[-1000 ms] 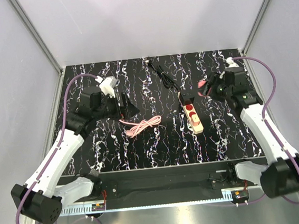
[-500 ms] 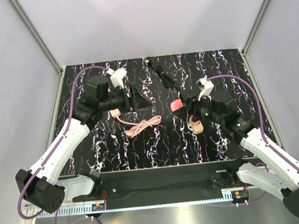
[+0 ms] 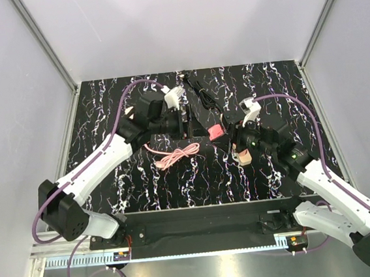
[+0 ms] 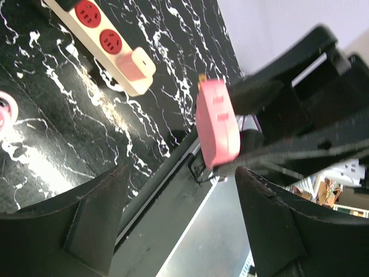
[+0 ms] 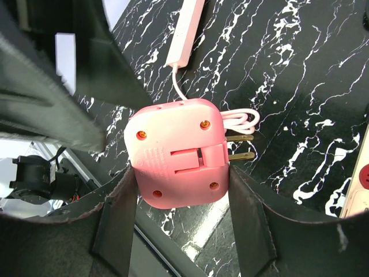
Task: Insert the plug
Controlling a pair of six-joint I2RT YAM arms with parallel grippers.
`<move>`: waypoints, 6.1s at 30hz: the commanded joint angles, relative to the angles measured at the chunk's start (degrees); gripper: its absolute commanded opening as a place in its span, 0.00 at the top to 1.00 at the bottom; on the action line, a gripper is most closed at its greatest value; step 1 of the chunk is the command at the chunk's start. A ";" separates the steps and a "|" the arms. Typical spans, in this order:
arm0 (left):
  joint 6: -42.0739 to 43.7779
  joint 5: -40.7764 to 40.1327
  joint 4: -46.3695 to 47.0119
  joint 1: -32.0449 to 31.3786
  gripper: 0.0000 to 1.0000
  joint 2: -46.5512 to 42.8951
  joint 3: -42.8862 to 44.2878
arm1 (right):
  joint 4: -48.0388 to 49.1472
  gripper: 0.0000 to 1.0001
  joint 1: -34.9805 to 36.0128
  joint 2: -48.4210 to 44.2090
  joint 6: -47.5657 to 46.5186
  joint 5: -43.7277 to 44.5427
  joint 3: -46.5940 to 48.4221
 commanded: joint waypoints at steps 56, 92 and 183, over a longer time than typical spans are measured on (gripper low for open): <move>-9.64 23.95 36.06 4.58 1.00 -8.21 -6.95 | 14.15 0.37 2.78 -13.78 17.04 -15.30 -5.62; -11.14 31.25 38.34 4.49 1.00 -9.63 -8.36 | 28.96 0.49 2.78 -12.81 20.57 -13.56 -9.58; 10.75 -23.61 -30.58 33.76 1.00 29.83 31.11 | -10.50 0.00 2.78 -37.16 20.04 7.54 -11.25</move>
